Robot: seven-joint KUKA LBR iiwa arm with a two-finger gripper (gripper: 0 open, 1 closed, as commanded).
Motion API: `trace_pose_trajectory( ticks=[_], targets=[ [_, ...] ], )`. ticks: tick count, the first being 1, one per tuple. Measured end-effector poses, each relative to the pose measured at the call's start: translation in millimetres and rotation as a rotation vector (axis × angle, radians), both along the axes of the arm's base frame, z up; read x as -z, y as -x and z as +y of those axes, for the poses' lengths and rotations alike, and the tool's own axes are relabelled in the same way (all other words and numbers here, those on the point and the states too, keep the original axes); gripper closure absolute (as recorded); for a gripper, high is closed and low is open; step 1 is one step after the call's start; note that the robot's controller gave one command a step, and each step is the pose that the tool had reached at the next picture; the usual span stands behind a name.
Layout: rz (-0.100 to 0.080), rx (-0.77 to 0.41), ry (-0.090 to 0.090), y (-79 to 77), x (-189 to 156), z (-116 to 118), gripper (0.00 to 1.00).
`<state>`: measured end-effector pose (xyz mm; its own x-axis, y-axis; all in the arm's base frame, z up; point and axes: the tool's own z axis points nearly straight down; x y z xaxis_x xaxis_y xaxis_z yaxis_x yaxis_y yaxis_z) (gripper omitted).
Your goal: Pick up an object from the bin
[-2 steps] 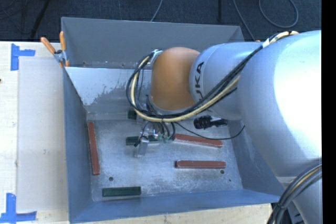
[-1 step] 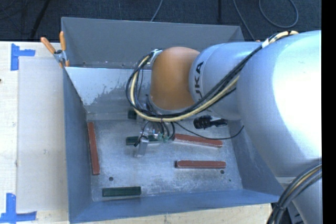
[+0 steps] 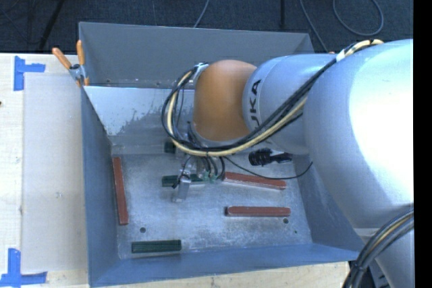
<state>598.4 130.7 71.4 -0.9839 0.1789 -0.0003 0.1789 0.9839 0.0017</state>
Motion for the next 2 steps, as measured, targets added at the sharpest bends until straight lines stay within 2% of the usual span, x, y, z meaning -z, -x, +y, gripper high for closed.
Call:
trace_pose_trajectory(
  ticks=[1,2],
  targets=[
    [0.000,0.003,0.000,-0.2,0.0,0.4,0.00],
    [0.000,0.004,0.000,-0.4,0.0,0.2,1.00]
  ],
)
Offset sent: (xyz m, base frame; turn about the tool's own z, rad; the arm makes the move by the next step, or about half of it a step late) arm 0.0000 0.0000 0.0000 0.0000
